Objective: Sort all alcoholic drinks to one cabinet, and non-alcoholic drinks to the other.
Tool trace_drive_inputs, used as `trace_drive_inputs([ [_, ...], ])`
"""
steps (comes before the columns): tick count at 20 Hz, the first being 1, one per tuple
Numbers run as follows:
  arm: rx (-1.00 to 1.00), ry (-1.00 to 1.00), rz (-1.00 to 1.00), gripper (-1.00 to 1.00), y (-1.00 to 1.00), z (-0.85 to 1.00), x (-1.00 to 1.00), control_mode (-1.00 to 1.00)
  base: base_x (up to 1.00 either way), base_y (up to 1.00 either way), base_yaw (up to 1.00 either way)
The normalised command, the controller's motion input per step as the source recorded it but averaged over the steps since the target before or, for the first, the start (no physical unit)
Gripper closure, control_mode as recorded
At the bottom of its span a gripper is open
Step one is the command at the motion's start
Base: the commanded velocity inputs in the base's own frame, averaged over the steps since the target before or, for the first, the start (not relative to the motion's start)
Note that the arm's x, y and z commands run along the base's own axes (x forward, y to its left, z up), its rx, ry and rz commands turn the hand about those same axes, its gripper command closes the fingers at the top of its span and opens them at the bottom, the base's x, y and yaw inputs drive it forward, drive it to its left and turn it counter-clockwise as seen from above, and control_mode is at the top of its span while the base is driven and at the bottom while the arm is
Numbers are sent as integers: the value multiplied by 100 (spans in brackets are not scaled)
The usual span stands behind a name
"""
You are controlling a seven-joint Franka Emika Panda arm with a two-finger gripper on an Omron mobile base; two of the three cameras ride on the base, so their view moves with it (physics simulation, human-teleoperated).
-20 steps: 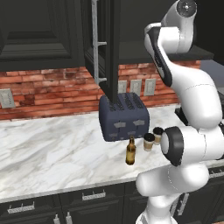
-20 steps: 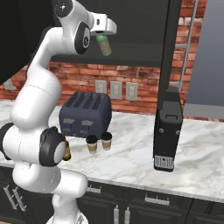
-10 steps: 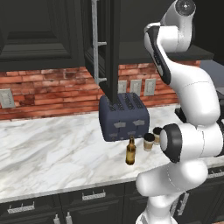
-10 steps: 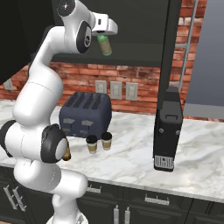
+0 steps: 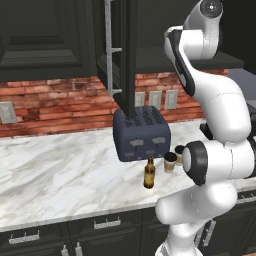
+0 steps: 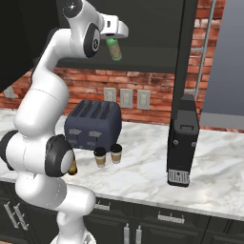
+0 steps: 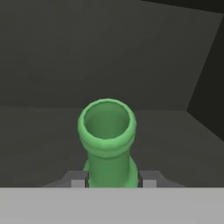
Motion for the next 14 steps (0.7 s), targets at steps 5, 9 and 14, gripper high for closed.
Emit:
trace_drive_inputs([
  [5,0,-3,0,100,0,-33,20,-100,0,0,0],
  [9,0,-3,0,-100,0,-26,17,-100,0,0,0],
  [14,0,-1,0,-100,0,-21,23,-100,0,0,0],
])
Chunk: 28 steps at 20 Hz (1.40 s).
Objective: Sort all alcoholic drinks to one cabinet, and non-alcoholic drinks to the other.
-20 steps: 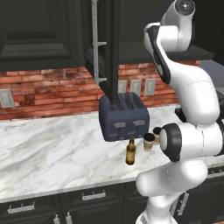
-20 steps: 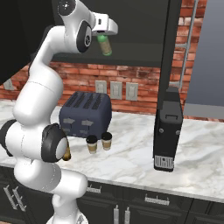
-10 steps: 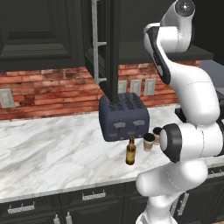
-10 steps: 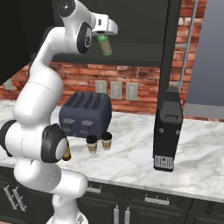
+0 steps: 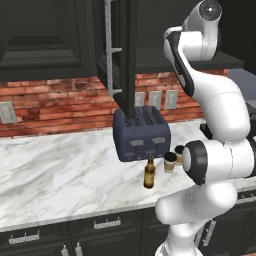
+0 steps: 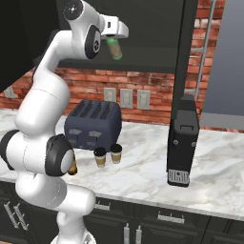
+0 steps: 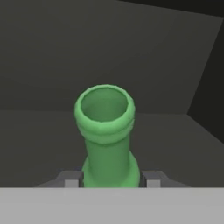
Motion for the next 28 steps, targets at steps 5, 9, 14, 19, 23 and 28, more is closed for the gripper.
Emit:
trace_drive_inputs([
  [5,1,0,0,-100,0,-16,27,-100,0,0,0],
  [9,1,0,0,-100,0,-12,28,-100,0,0,0],
  [14,1,0,0,-100,-4,-5,21,-100,0,0,0],
  [19,0,1,-1,-100,-15,0,5,-100,0,0,0],
  [23,0,3,-2,-100,-20,0,0,-100,0,0,0],
  [28,0,7,-3,-100,-8,-1,-1,-100,0,0,0],
])
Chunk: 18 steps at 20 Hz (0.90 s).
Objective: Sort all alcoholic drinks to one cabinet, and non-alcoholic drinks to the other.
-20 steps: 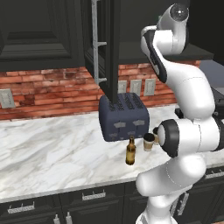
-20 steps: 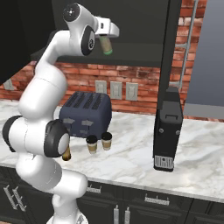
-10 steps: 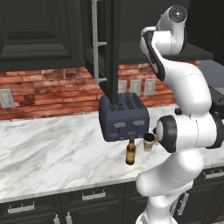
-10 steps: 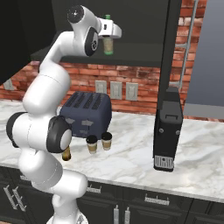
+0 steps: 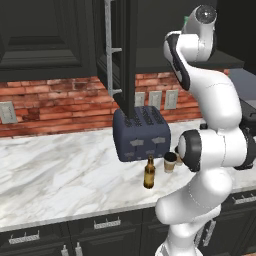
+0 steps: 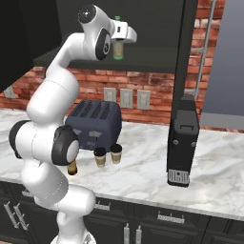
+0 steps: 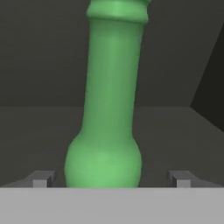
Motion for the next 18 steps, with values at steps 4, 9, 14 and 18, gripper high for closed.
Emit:
trace_drive_inputs([
  [4,0,10,-2,-100,-1,-7,-21,-100,0,0,0],
  [9,0,3,0,-100,0,-3,-49,-100,0,0,0],
  [14,0,0,0,-100,0,-2,-68,-100,0,0,0],
  [18,0,0,0,-100,0,-13,-73,-100,0,0,0],
])
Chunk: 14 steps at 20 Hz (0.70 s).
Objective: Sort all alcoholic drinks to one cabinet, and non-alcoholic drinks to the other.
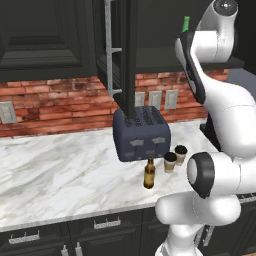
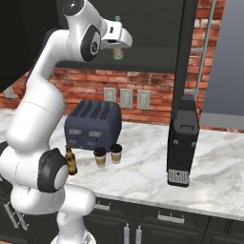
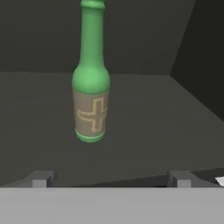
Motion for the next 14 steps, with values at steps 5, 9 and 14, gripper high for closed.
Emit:
trace_drive_inputs([
  [5,2,2,0,-100,2,-24,-77,-100,0,0,0],
  [9,6,7,3,-100,3,-29,-70,-100,0,0,0],
  [14,6,9,5,-100,1,-19,-71,-100,0,0,0],
])
